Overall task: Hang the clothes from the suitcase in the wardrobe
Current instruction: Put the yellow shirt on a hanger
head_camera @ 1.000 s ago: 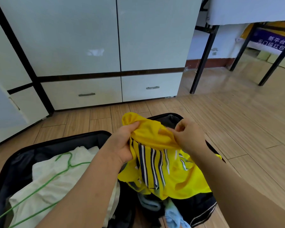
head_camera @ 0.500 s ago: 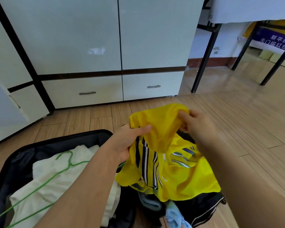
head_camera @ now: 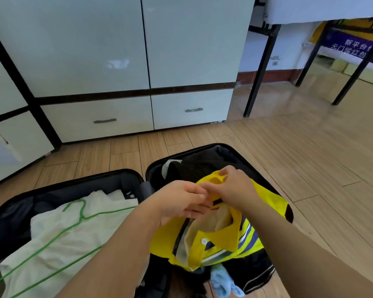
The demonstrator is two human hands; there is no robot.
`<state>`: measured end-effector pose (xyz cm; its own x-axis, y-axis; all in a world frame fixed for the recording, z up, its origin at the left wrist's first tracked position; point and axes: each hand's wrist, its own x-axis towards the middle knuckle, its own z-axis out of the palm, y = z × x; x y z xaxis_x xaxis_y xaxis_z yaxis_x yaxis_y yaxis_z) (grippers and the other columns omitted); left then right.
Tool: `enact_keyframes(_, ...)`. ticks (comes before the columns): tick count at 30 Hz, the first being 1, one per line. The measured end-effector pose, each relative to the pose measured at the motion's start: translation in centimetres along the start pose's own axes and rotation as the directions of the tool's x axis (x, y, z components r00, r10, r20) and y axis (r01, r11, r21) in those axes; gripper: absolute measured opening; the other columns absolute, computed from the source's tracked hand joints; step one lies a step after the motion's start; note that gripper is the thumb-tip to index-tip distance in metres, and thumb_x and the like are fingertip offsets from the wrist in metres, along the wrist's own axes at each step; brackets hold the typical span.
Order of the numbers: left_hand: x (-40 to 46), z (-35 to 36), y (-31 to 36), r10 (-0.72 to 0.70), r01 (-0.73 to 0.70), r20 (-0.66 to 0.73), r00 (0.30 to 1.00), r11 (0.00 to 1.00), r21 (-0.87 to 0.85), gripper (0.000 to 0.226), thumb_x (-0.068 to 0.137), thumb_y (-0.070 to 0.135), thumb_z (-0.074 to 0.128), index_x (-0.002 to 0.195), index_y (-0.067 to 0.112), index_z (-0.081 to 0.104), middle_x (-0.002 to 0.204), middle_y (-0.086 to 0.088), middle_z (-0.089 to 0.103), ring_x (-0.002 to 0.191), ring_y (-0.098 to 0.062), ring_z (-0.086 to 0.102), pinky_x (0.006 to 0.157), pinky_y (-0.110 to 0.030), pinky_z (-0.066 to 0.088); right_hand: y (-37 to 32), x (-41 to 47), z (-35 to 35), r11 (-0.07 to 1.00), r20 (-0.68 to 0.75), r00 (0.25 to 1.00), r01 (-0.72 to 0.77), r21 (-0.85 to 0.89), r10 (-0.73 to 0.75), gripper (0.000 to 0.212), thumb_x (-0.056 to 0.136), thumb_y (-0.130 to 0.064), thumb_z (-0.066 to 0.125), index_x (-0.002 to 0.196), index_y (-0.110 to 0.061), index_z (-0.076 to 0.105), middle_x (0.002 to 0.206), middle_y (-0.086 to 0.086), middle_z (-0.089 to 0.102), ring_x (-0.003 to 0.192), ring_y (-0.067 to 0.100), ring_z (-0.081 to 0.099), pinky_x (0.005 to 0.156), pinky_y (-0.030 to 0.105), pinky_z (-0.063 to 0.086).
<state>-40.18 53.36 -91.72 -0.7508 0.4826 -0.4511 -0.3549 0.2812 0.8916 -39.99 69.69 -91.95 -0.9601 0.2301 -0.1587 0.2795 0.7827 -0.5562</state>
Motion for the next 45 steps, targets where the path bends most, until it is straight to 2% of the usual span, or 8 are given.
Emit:
enact_keyframes(9,0.5,-3.5,-6.4,-0.006,0.346,-0.45,0.893,0.647,0.679,0.036,0.087,0.034,0.069,0.119,0.021,0.061,0.109,-0.004,0.056,0.092,-0.02,0.057,0.079,-0.033,0.05,0.6,0.6,1.6,0.903,-0.042,0.998,0.022,-0.429,-0.044,0.016,0.097,-0.018,0.049,0.083,-0.017,0.056,0.1,0.008,0.062,0.095,0.026,0.058,0.07,0.03,0.039)
enact_keyframes(13,0.3,-4.0,-6.0,-0.077,0.098,-0.369,0.926,0.994,0.038,0.02,0.098,0.022,0.053,0.083,0.011,0.06,0.082,-0.016,0.059,0.078,-0.022,0.054,0.073,-0.036,0.047,1.6,1.7,-0.6,0.936,0.086,0.981,-0.194,0.294,0.176,0.023,0.098,-0.019,0.05,0.079,-0.008,0.057,0.079,0.015,0.053,0.082,0.028,0.053,0.079,0.038,0.048)
enact_keyframes(19,-0.5,-6.9,-2.5,-0.207,-0.029,-0.325,0.923,0.803,-0.595,0.022,0.095,0.025,0.057,0.093,0.006,0.068,0.085,-0.021,0.07,0.073,-0.033,0.067,0.071,-0.046,0.056,1.7,1.5,-3.8,0.192,0.449,0.887,-0.462,0.866,0.109,0.019,0.082,-0.019,0.07,0.071,-0.003,0.072,0.063,0.018,0.068,0.049,0.027,0.066,0.041,0.036,0.054)
enact_keyframes(22,-0.7,-8.5,-3.2,-0.244,-0.036,-0.411,0.878,0.824,-0.565,0.019,0.093,0.025,0.061,0.089,0.008,0.068,0.082,-0.018,0.069,0.071,-0.032,0.066,0.069,-0.046,0.056,2.6,1.7,-3.1,0.063,0.334,0.938,-0.329,0.942,-0.091,0.061,0.011,-0.01,0.098,0.069,-0.013,0.078,0.078,0.015,0.072,0.062,0.027,0.071,0.048,0.036,0.057)
enact_keyframes(28,-0.2,-9.6,-7.0,-0.145,0.186,-0.605,0.783,0.983,0.004,0.006,0.091,0.016,0.064,0.093,0.011,0.065,0.09,-0.002,0.062,0.091,-0.025,0.06,0.082,-0.041,0.056,2.0,1.7,-1.8,0.532,0.314,0.947,-0.229,0.815,-0.074,0.072,0.075,0.023,0.047,0.132,-0.021,0.054,0.12,0.016,0.058,0.1,0.04,0.061,0.071,0.041,0.054)
enact_keyframes(31,0.1,-8.9,-8.6,-0.083,0.441,-0.561,0.823,0.715,0.542,0.013,0.089,0.015,0.06,0.1,0.011,0.064,0.094,-0.003,0.06,0.087,-0.021,0.058,0.08,-0.03,0.05,1.6,1.2,-0.9,0.865,0.18,0.983,-0.061,0.498,-0.034,0.079,0.08,0.018,0.046,0.141,-0.032,0.043,0.127,0.009,0.046,0.098,0.034,0.054,0.07,0.038,0.048)
enact_keyframes(35,0.7,-6.9,-11.1,-0.125,0.505,-0.512,0.85,0.475,0.721,0.011,0.089,0.024,0.058,0.099,0.019,0.06,0.088,0.002,0.055,0.089,-0.02,0.058,0.07,-0.028,0.044,1.4,1.2,-0.7,0.748,0.099,0.991,-0.137,0.649,0.095,0.065,0.08,0.017,0.049,0.132,-0.022,0.055,0.127,0.016,0.051,0.091,0.03,0.056,0.068,0.035,0.049)
enact_keyframes(45,-1.9,-9.0,-3.0,0.254,0.011,-0.813,0.525,0.953,0.304,0.03,0.099,0.025,0.046,0.087,0.014,0.07,0.081,-0.008,0.068,0.068,-0.021,0.051,0.066,-0.037,0.042,1.2,0.5,-1.9,0.527,0.366,0.93,-0.318,0.788,0.013,0.07,0.089,0.016,0.042,0.148,-0.02,0.032,0.136,0.014,0.042,0.093,0.031,0.058,0.071,0.04,0.053)
